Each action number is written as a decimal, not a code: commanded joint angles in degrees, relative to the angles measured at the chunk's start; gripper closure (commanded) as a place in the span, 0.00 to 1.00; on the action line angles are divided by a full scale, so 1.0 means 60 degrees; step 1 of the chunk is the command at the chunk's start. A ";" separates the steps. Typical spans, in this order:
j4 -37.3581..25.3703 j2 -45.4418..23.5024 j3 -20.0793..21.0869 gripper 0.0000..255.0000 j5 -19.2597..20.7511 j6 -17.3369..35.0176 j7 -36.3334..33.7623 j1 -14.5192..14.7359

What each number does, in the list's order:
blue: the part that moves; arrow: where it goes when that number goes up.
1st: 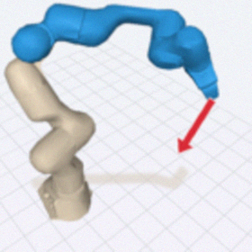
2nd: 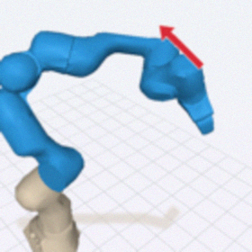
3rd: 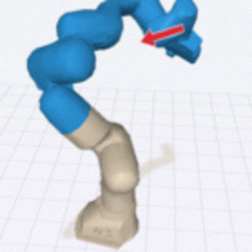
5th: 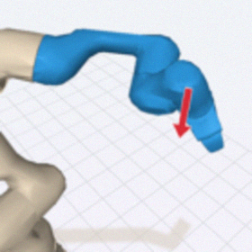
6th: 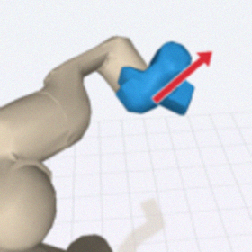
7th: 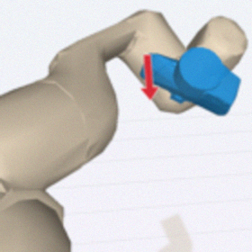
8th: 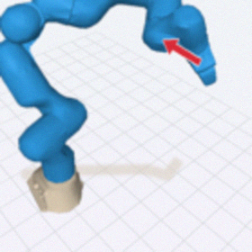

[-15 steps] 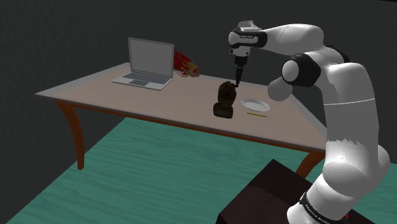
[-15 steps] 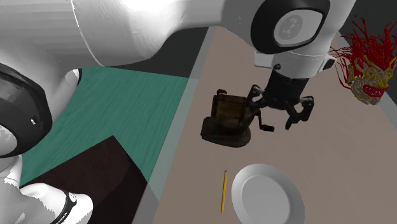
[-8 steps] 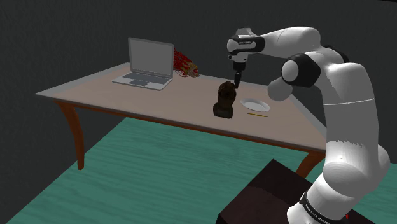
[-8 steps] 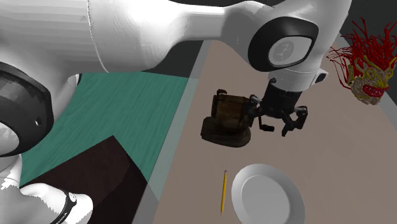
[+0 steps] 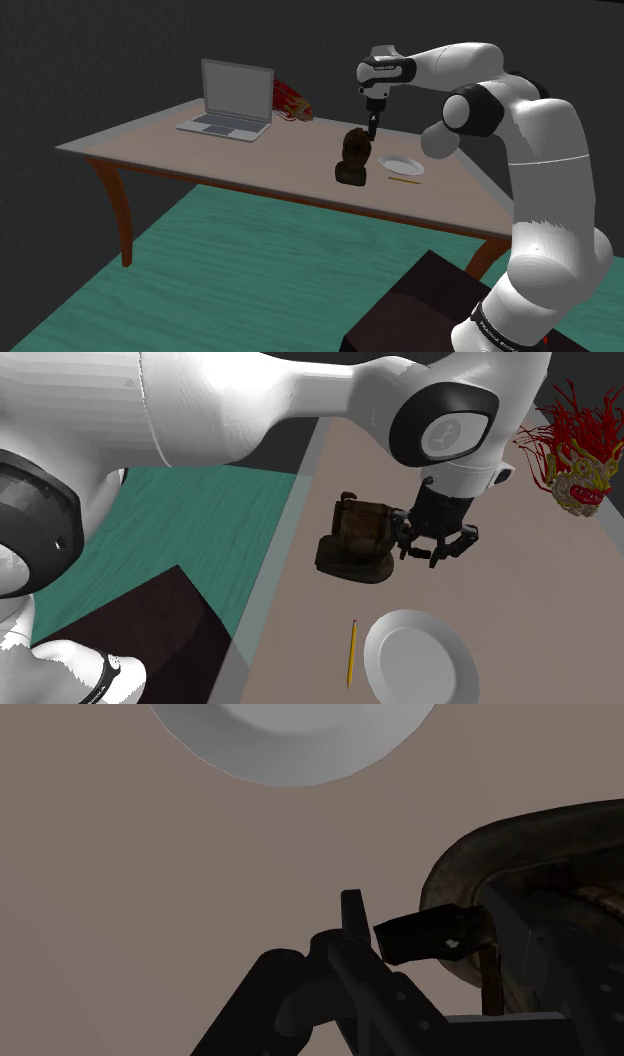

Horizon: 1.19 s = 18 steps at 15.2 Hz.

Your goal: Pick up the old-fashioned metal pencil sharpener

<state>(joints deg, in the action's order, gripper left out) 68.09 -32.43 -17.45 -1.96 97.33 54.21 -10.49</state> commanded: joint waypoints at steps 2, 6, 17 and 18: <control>0.0004 -0.0009 0.0001 1.00 0.0000 0.0006 -0.0002 0.0000; -0.0501 -0.0073 -0.0002 1.00 -0.0014 -0.0431 0.0025 -0.0049; -0.2923 -0.0661 0.0017 1.00 -0.0145 -0.2245 0.0148 -0.0362; -0.3247 -0.0772 0.0024 1.00 -0.0169 -0.2455 0.0160 -0.0412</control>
<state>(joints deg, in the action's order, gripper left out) 50.39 -36.57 -17.33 -2.84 83.75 55.09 -12.69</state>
